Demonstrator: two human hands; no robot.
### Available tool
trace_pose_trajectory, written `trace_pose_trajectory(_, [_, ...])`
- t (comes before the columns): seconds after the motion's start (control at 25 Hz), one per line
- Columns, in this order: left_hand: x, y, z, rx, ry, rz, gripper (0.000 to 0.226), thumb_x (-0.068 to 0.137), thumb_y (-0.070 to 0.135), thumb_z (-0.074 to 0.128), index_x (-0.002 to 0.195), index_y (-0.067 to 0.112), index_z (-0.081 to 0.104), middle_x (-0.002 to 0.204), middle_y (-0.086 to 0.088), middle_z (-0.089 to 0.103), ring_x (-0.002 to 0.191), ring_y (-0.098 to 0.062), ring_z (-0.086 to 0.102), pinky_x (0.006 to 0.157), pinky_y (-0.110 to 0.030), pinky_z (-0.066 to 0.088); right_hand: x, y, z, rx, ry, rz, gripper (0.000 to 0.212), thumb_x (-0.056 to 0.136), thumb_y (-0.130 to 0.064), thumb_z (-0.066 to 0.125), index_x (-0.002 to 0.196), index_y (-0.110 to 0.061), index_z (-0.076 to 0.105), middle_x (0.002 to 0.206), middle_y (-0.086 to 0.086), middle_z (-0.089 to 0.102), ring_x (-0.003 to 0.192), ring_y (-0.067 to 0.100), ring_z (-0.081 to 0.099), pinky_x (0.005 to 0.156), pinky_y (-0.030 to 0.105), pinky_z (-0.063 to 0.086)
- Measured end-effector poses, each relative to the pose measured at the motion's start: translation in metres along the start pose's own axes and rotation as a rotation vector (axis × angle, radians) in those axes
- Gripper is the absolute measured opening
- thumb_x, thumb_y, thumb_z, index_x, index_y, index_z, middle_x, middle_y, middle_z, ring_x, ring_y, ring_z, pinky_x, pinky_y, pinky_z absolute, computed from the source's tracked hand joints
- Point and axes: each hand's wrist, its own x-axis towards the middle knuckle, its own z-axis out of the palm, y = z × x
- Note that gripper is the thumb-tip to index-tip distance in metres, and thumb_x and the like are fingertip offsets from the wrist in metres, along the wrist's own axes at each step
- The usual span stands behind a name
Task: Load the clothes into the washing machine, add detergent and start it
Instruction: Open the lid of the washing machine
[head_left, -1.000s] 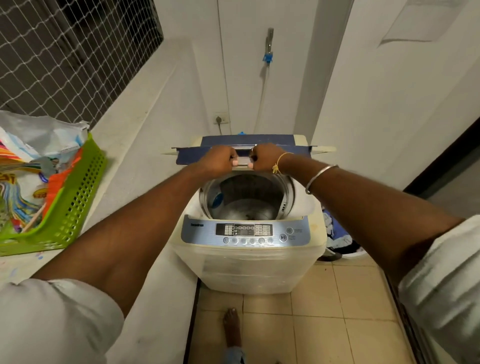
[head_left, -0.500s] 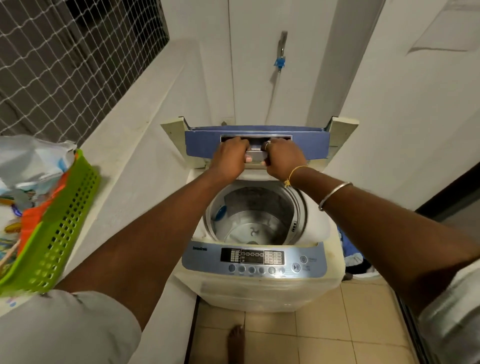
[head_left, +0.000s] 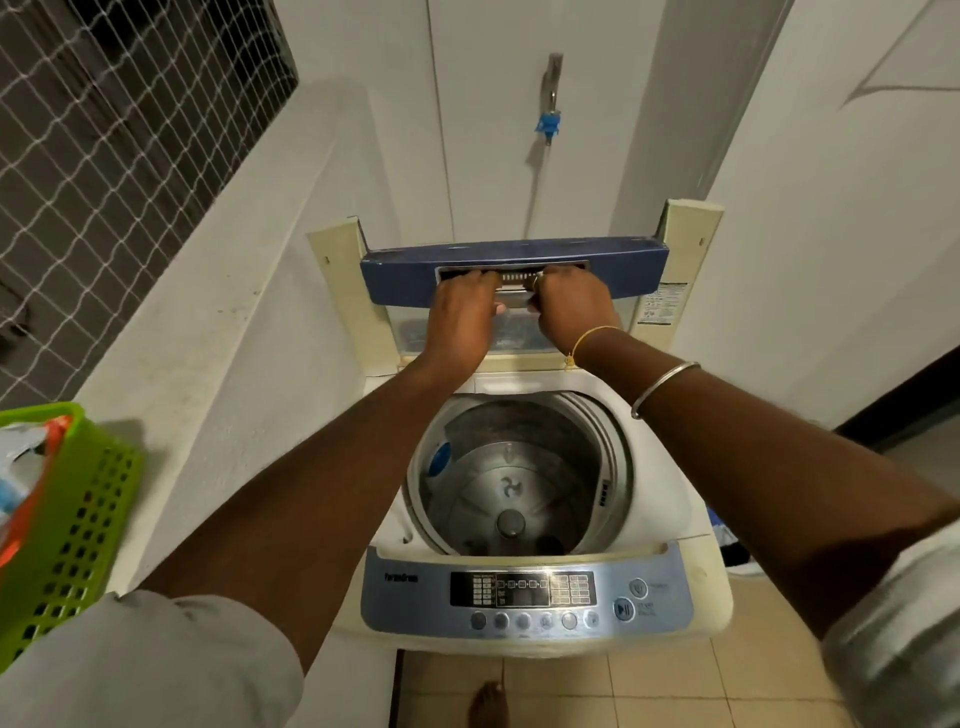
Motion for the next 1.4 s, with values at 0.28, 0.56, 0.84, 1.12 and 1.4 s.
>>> trace_pose_trajectory(0.28, [0.024, -0.013, 0.018, 0.010, 0.015, 0.007, 0.023, 0.090, 0.019, 0.071, 0.112, 0.017, 0.068, 0.106, -0.003, 0.071, 0.096, -0.019, 0.067, 0.091, -0.034, 0.055, 0.023, 0.006, 0.015, -0.029, 0.017, -0.001, 0.022, 0.091, -0.018, 0.066, 0.111, -0.010, 0.070, 0.104, 0.011, 0.070, 0.095, 0.027, 0.066, 0.085, 0.036, 0.053])
trace_pose_trajectory(0.56, [0.026, -0.019, 0.023, -0.006, 0.026, 0.041, 0.025, 0.091, 0.020, 0.069, 0.115, 0.015, 0.066, 0.108, -0.005, 0.070, 0.097, -0.021, 0.066, 0.092, -0.035, 0.053, 0.024, 0.006, 0.023, -0.092, 0.041, -0.013, 0.026, 0.090, -0.016, 0.068, 0.115, -0.009, 0.069, 0.108, 0.011, 0.068, 0.100, 0.028, 0.064, 0.086, 0.037, 0.052])
trace_pose_trajectory(0.84, [0.010, -0.019, 0.007, -0.128, -0.068, 0.036, 0.031, 0.095, 0.025, 0.063, 0.125, 0.018, 0.060, 0.120, -0.001, 0.067, 0.109, -0.020, 0.063, 0.097, -0.036, 0.052, 0.010, 0.008, 0.021, -0.067, 0.000, -0.047, 0.031, 0.090, -0.016, 0.068, 0.121, -0.010, 0.064, 0.113, 0.012, 0.067, 0.104, 0.029, 0.062, 0.089, 0.039, 0.053])
trace_pose_trajectory(1.12, [-0.018, -0.016, -0.008, -0.076, -0.113, 0.094, 0.043, 0.094, 0.020, 0.063, 0.136, 0.021, 0.053, 0.136, -0.002, 0.058, 0.124, -0.024, 0.054, 0.103, -0.037, 0.046, -0.022, 0.015, 0.003, -0.040, -0.063, -0.158, 0.065, 0.082, -0.001, 0.071, 0.141, -0.014, 0.048, 0.134, 0.013, 0.058, 0.119, 0.033, 0.056, 0.095, 0.042, 0.052])
trace_pose_trajectory(1.4, [-0.041, -0.009, -0.026, -0.153, -0.130, 0.063, 0.051, 0.098, 0.032, 0.057, 0.145, 0.018, 0.044, 0.151, -0.003, 0.046, 0.137, -0.023, 0.044, 0.112, -0.038, 0.040, -0.056, 0.029, -0.019, -0.076, -0.053, -0.179, 0.070, 0.086, -0.006, 0.070, 0.148, -0.013, 0.038, 0.148, 0.013, 0.046, 0.131, 0.034, 0.049, 0.101, 0.043, 0.048])
